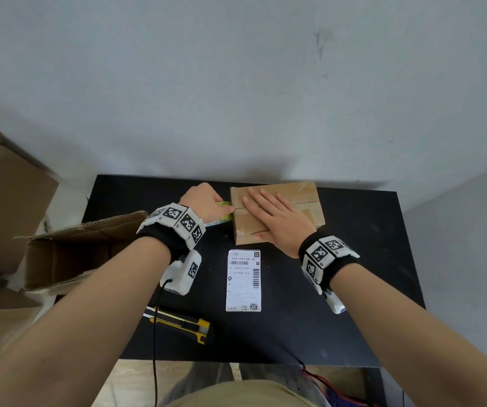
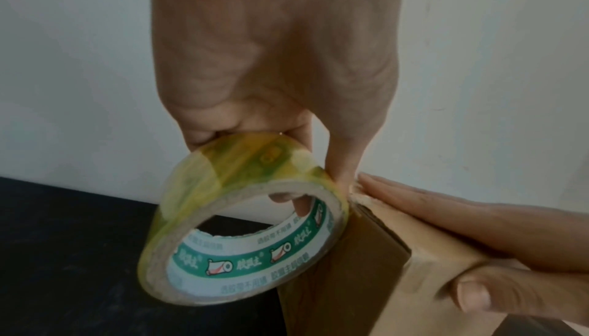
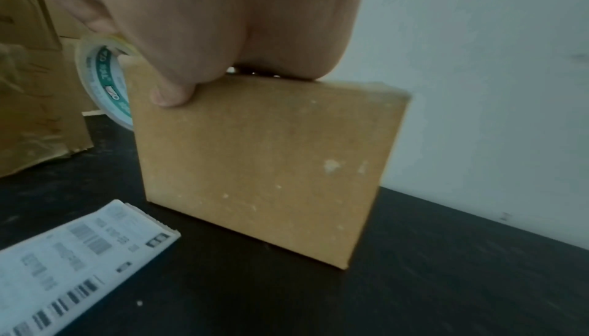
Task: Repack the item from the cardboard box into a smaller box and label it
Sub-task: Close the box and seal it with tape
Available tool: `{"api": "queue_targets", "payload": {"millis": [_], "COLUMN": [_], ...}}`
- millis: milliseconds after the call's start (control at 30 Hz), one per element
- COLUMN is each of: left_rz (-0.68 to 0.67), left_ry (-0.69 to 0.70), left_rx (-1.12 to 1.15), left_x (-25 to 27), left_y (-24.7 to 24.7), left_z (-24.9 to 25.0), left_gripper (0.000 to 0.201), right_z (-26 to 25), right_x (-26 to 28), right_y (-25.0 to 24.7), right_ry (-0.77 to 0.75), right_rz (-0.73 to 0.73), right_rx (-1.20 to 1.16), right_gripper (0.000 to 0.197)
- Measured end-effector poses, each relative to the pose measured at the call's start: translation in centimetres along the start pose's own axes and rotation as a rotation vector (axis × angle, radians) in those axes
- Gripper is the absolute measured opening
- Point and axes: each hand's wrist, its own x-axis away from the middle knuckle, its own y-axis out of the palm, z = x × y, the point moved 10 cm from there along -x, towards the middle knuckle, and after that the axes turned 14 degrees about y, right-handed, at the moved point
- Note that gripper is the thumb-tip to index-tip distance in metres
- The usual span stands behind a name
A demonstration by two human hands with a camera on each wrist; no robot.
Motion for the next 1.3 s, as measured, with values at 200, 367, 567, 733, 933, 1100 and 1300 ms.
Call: {"api": "queue_targets", "payload": {"millis": [200, 367, 567, 733, 933, 1100, 1300], "left_rz": [-0.01, -0.095, -0.132, -0.108, 0.003, 0.06, 0.022], "left_ry": [0.005, 0.063, 0.041, 0.002, -0.008, -0.055, -0.178], "left_rx": [-0.002, -0.073, -0.108, -0.003, 0.218, 0.287, 0.175], "left_x": [0.5, 1.1, 2.2, 3.6, 4.5, 4.6, 4.5], "left_y": [-0.2, 0.7, 2.0, 2.7, 3.4, 3.9, 4.9], "left_z": [-0.3, 0.8, 1.3, 0.6, 0.9, 0.4, -1.3], "left_gripper": [0.026, 0.033, 0.035, 0.031, 0.028, 0.029, 0.03], "right_z": [4.8, 3.8, -1.6, -2.5, -3.3, -2.9, -2.9], "right_x": [1.8, 1.8, 1.5, 1.4, 0.7, 0.5, 0.5], "right_y": [0.7, -0.3, -0.3, 0.0, -0.2, 0.0, 0.2], "right_ry": [0.187, 0.316, 0.143, 0.125, 0.063, 0.026, -0.011], "right_rz": [-0.055, -0.057, -0.031, -0.048, -0.051, -0.023, 0.0], "right_rx": [-0.074, -0.127, -0.074, -0.065, -0.036, 0.012, 0.013], "right_gripper": [0.081, 0.088, 0.087, 0.082, 0.075, 0.07, 0.07]}}
